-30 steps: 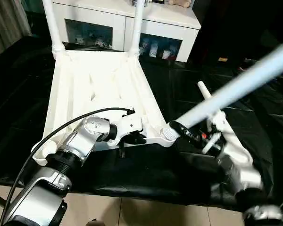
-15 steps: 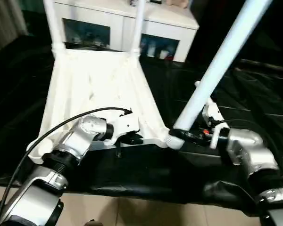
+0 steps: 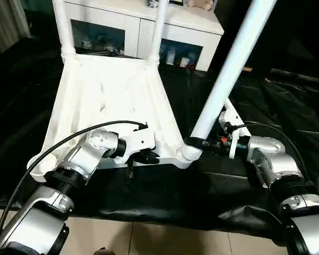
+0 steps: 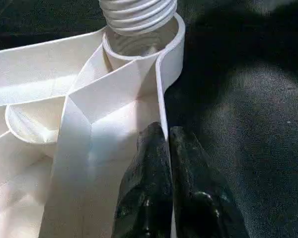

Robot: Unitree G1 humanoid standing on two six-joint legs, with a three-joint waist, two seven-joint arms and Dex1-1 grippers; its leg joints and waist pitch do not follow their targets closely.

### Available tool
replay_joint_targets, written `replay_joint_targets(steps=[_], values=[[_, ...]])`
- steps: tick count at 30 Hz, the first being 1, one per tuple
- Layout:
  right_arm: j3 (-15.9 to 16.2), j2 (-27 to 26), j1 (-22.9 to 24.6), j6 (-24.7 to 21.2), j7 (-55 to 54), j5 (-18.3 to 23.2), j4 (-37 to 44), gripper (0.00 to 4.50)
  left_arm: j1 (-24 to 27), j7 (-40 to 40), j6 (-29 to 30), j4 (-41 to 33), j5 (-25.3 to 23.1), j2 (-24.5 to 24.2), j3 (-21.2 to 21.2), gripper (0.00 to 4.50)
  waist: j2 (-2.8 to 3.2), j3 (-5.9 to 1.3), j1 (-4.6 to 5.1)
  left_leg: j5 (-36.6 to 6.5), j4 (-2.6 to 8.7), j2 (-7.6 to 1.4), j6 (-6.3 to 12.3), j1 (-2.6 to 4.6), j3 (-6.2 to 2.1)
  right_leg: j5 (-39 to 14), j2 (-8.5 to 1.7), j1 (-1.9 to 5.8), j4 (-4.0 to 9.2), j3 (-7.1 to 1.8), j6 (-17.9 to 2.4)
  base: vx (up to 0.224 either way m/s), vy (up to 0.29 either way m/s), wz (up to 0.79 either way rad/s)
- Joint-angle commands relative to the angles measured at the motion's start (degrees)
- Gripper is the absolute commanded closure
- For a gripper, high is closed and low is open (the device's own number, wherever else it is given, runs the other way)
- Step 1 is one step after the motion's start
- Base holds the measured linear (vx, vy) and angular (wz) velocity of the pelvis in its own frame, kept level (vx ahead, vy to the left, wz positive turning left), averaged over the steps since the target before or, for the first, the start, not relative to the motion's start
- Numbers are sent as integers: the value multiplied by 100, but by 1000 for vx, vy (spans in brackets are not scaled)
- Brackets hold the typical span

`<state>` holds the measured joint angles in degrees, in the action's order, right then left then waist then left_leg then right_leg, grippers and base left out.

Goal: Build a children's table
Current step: Insert table leg to table base

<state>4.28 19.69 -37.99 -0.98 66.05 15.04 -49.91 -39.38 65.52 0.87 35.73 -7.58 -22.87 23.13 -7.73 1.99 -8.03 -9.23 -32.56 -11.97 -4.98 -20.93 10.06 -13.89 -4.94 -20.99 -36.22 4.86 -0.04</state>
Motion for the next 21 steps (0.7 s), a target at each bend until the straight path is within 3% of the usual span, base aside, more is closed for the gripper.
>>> replay_joint_targets(steps=[1,10,18,21], values=[[135,-25,219,-93,-108,-243,-322,264,-133,90,-57,-129,-190,-21,179,450,63,-280,27,-820,332,-213,107,101,-15,122,-392,187,363,-292,-1311,0,0,0],[18,-328,229,69,-343,-234,-582,264,-106,132,-20,-232,-208,-10,218,450,56,-283,33,-859,340,-214,34,103,-15,86,-398,180,359,-296,-1300,0,0,0],[190,-257,128,-94,62,-377,-432,264,-128,187,-32,-263,-266,-77,281,450,47,-290,39,-851,338,-211,38,107,-19,153,-380,179,354,-294,-1259,0,0,0],[201,-60,151,-366,452,-279,-103,264,-156,219,-36,-263,-297,-104,282,450,95,-288,21,-910,342,-212,49,119,-26,174,-371,182,360,-290,-1265,0,0,0]])
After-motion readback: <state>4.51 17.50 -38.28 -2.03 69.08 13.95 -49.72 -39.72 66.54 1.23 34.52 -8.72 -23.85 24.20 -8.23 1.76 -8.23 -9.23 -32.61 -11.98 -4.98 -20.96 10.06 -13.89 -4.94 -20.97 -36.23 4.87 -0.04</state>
